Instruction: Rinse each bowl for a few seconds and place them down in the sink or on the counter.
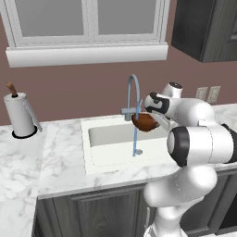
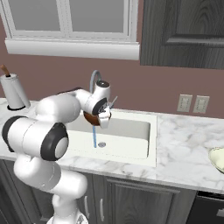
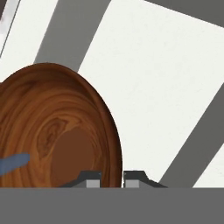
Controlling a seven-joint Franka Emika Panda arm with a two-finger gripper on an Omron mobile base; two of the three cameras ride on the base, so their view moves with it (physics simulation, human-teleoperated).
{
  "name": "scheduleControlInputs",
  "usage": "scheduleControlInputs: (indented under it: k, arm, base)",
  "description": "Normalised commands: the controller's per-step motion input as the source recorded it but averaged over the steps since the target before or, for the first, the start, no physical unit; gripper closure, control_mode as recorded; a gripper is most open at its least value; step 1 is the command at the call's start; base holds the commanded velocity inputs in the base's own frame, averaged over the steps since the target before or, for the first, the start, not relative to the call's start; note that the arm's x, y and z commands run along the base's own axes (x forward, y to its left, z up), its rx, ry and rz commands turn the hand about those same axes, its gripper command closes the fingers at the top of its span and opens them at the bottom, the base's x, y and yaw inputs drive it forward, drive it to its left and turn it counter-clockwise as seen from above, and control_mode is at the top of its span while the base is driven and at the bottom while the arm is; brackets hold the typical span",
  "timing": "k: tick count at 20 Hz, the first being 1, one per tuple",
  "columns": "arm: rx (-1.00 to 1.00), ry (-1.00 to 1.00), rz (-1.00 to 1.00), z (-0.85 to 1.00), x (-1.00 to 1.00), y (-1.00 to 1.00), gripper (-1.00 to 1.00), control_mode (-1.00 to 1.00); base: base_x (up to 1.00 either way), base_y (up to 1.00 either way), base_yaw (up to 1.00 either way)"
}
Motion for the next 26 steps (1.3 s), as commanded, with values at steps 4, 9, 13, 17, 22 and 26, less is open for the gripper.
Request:
scheduleControlInputs:
  k: [4, 9, 13, 17, 22, 26]
  arm:
    - [-0.04, -0.02, -0.04, 0.05, -0.12, -0.11, 1.00, -1.00]
    - [-0.01, 0.00, -0.11, 0.00, -0.03, -0.09, 1.00, -1.00]
    - [0.00, 0.00, -0.19, 0.04, 0.00, -0.19, 1.00, -1.00]
    - [0.00, 0.01, -0.20, 0.07, 0.00, -0.20, 1.00, -1.00]
    - [0.00, 0.02, -0.24, 0.06, 0.00, -0.26, 1.00, -1.00]
    - [0.00, 0.03, -0.25, 0.05, 0.00, -0.27, 1.00, -1.00]
  base:
    - [0.00, 0.00, 0.00]
    - [0.00, 0.00, 0.00]
    - [0.00, 0.00, 0.00]
    - [0.00, 0.00, 0.00]
    - [0.00, 0.00, 0.00]
    - [0.00, 0.00, 0.00]
